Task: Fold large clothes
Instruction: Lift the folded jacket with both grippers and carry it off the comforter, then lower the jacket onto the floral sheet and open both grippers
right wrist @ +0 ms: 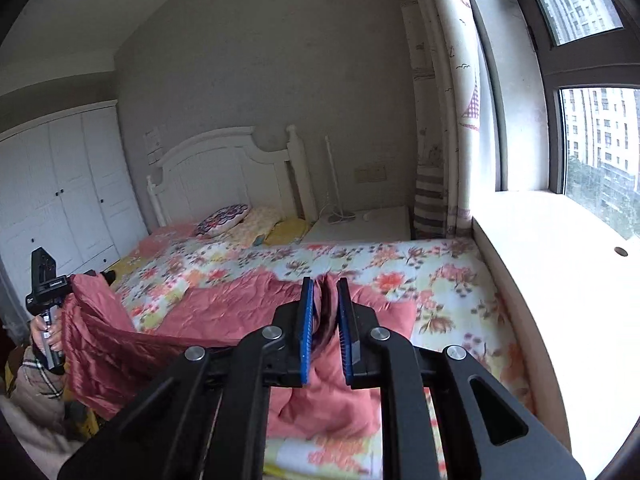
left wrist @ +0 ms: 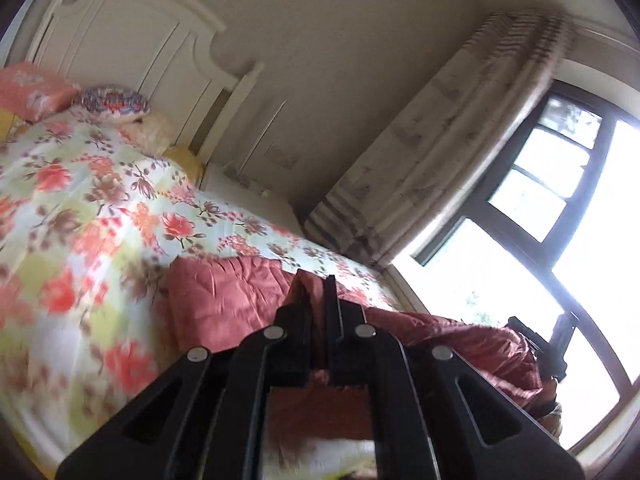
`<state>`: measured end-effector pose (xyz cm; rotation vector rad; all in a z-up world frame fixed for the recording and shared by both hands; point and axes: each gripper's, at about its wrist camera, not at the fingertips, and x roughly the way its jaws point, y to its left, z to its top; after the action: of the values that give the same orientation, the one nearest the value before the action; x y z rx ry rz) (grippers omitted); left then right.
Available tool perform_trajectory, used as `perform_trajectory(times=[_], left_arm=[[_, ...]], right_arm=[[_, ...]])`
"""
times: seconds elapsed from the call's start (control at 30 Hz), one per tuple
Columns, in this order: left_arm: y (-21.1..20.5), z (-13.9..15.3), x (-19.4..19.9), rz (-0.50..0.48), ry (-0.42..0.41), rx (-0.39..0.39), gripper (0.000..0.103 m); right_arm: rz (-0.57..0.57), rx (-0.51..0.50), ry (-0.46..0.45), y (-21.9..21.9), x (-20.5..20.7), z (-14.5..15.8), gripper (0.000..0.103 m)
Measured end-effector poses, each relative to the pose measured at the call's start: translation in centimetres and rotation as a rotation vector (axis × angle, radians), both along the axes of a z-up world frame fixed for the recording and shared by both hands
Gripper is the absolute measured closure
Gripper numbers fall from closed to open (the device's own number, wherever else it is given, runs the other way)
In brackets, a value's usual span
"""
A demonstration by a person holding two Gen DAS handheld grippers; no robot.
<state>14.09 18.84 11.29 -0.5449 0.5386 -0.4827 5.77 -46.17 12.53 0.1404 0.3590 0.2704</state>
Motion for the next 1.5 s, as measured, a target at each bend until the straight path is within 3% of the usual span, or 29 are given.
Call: perform_trajectory(times=[0.13, 0.2, 0.3, 0.33, 0.37, 0.4, 0.47, 0.53, 0.57, 0.6, 0.67, 0.77, 0.97, 1.0, 1.03, 1.07, 1.1, 1.13, 1.17, 1.33, 1.43, 1.5], left_arm=[[-0.5, -2.3, 12.7, 0.075, 0.203, 0.030, 0.097], [-0.6, -4.8, 17.2, 0.121, 0.291, 0.039, 0.097], [0.0, -10.1, 22.6, 0.179, 0.430, -0.017, 0.092], [0.1, -11.5, 23.3, 0.179, 0.457, -0.038, 0.086], [0.3, -13.3, 24.2, 0.173, 0.503, -0.085, 0.070], [0.7, -14.3, 24.4, 0.159, 0.521, -0.147, 0.062], [1.7, -15.0, 24.0, 0.126, 0.483, -0.246, 0.032], [2.9, -14.4, 23.3, 0.150, 0.445, -0.200, 0.013], [3.3, -14.0, 23.0, 0.164, 0.428, -0.165, 0.009], [4.0, -13.3, 22.6, 0.153, 0.393, -0.112, 0.009], [4.3, -12.8, 22.4, 0.118, 0.372, -0.034, 0.008], [3.4, -12.9, 22.5, 0.060, 0.375, 0.058, 0.008], [-1.4, -11.9, 22.8, -0.034, 0.310, 0.145, 0.009], [-2.5, -11.8, 23.0, -0.054, 0.304, 0.182, 0.010], [-3.4, -12.0, 23.2, -0.074, 0.304, 0.219, 0.016], [-4.3, -12.1, 23.3, -0.099, 0.308, 0.258, 0.042], [-5.4, -12.4, 23.5, -0.115, 0.319, 0.322, 0.064], [-6.0, -12.5, 23.5, -0.119, 0.327, 0.364, 0.094], [-6.1, -11.9, 23.0, -0.124, 0.293, 0.366, 0.096], [-4.7, -6.5, 21.3, -0.128, 0.124, 0.276, 0.097], [-5.3, -5.3, 24.1, -0.077, 0.136, 0.315, 0.096], [-6.1, -6.3, 27.1, -0.033, 0.190, 0.369, 0.096]], right_arm=[[-0.091, 0.066, 0.103, -0.4, 11.9, 1.4, 0.089], [-0.156, 0.114, 0.175, -1.9, 18.4, -0.2, 0.089], [-0.242, 0.157, 0.294, -3.3, 25.8, -4.4, 0.089], [-0.268, 0.150, 0.323, -3.5, 27.1, -5.9, 0.089], [-0.282, 0.151, 0.360, -3.6, 28.4, -7.6, 0.088], [-0.280, 0.180, 0.406, -3.9, 29.6, -9.3, 0.088], [-0.242, 0.232, 0.454, -4.4, 30.0, -11.5, 0.086], [-0.182, 0.242, 0.503, -4.7, 29.8, -12.9, 0.060], [-0.160, 0.235, 0.527, -4.8, 29.3, -13.3, 0.015], [-0.143, 0.238, 0.522, -5.3, 28.5, -13.8, 0.004], [-0.094, 0.264, 0.502, -5.6, 26.5, -14.1, 0.004], [-0.030, 0.279, 0.541, -5.0, 24.9, -14.8, 0.004], [0.049, 0.167, 0.553, -1.3, 23.0, -16.5, 0.005], [0.062, 0.139, 0.542, -0.5, 22.7, -16.4, 0.012], [0.073, 0.104, 0.527, 0.2, 22.5, -16.3, 0.019], [0.085, 0.080, 0.520, 0.7, 22.4, -16.3, 0.034], [0.099, 0.050, 0.513, 1.5, 22.1, -16.2, 0.056], [0.086, 0.025, 0.502, 1.8, 21.9, -16.1, 0.070], [0.052, -0.019, 0.481, 2.1, 21.4, -15.7, 0.088], [0.042, 0.012, 0.319, 1.9, 18.5, -10.3, 0.091], [0.012, -0.001, 0.285, 1.8, 20.3, -7.7, 0.091], [-0.034, -0.016, 0.315, 1.6, 23.4, -8.0, 0.091]])
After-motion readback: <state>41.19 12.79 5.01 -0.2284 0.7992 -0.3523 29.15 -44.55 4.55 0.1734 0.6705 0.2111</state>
